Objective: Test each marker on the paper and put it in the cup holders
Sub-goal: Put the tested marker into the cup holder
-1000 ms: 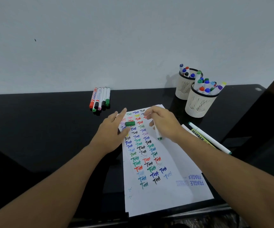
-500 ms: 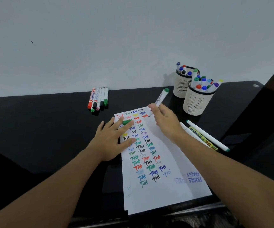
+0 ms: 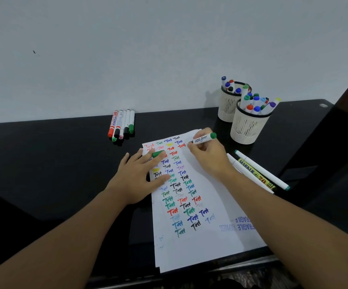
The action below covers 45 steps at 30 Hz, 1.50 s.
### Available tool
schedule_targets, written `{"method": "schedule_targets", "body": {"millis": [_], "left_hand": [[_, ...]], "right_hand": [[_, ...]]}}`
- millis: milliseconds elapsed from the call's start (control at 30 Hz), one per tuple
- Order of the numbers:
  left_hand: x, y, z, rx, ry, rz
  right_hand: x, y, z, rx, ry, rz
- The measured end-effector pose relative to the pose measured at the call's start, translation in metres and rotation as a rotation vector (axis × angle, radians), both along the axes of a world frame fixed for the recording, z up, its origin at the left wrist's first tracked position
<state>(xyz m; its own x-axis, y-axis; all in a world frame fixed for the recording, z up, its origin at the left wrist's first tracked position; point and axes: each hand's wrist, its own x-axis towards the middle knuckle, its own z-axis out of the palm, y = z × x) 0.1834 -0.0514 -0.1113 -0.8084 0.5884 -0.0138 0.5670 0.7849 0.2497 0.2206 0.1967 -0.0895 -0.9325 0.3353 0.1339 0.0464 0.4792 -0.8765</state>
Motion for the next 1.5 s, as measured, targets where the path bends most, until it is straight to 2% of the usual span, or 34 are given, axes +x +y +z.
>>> {"method": "schedule_targets", "body": {"millis": [233,533,1500], "left_hand": [[0.000,0.000,0.001,0.023,-0.006,0.007],[0.001,0.000,0.001,0.024,-0.002,0.007],[0.000,-0.001,0.000,0.044,0.000,0.010]], "right_hand": [[-0.001,0.003,-0.010,-0.078,0.013,0.003],[-0.002,-0.002,-0.010,0.046,-0.141,0.010],[-0.001,-0.003,-0.005,0.060,-0.144,-0.019]]}}
